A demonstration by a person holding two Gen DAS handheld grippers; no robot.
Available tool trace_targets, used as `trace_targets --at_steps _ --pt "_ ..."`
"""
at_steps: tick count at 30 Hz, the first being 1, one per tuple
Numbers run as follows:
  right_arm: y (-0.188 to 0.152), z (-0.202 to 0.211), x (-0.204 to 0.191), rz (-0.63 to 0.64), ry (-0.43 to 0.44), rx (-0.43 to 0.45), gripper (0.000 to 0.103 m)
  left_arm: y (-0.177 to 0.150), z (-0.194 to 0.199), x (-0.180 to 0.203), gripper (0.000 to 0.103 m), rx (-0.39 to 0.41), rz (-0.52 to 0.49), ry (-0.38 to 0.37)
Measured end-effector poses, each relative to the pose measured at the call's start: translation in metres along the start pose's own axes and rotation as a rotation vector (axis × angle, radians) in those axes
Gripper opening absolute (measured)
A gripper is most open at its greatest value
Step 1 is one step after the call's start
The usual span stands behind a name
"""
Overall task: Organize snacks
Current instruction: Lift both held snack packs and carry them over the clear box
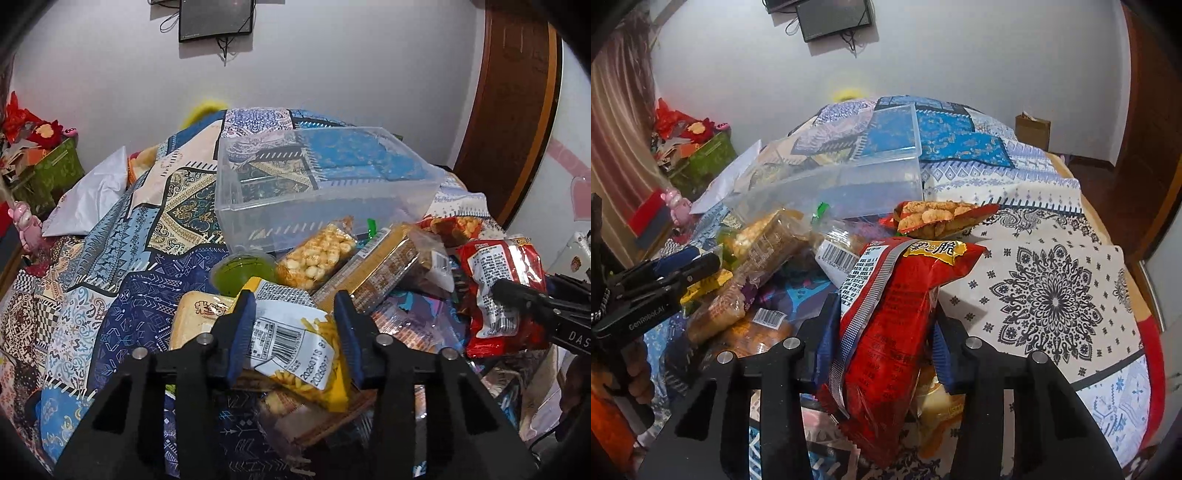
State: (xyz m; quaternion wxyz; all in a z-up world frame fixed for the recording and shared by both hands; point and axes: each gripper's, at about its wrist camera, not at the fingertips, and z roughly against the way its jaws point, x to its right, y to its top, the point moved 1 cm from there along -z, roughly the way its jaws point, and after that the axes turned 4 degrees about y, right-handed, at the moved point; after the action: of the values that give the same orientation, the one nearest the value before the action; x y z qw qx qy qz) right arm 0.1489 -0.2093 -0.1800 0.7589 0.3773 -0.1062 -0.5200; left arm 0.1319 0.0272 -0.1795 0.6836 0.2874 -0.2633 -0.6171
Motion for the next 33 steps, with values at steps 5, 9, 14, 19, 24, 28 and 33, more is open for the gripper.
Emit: trace_targets --at_steps 5,9,14,19,24,28,33 --pt "0.008 0.013 -0.005 -0.004 0.007 0.044 0.041 0.005 0.013 -0.001 0.001 0.017 0.007 -0.027" --pt "0.017 0.021 -0.008 -0.002 0.016 0.077 0.041 0.010 0.019 -0.006 0.002 0.019 0.029 -0.048" --pt "0.023 0.025 -0.010 -0.002 0.033 0.101 0.041 0.012 0.032 -0.017 0.058 0.031 0.082 -0.004" --pt "0.025 0.023 -0.010 -0.007 0.047 0.106 0.041 0.005 0.030 -0.028 0.070 0.003 0.107 0.049" --pt "0.032 0.026 -0.012 0.006 0.048 0.125 0.041 -0.003 0.007 -0.032 0.070 -0.115 0.178 0.001" --pt "0.036 0.029 -0.013 0.016 0.049 0.140 0.041 -0.003 -0.002 -0.026 0.071 -0.132 0.192 -0.011" --pt "0.038 0.030 -0.013 0.019 0.053 0.147 0.041 -0.001 -0.011 -0.012 0.069 -0.119 0.142 0.003"
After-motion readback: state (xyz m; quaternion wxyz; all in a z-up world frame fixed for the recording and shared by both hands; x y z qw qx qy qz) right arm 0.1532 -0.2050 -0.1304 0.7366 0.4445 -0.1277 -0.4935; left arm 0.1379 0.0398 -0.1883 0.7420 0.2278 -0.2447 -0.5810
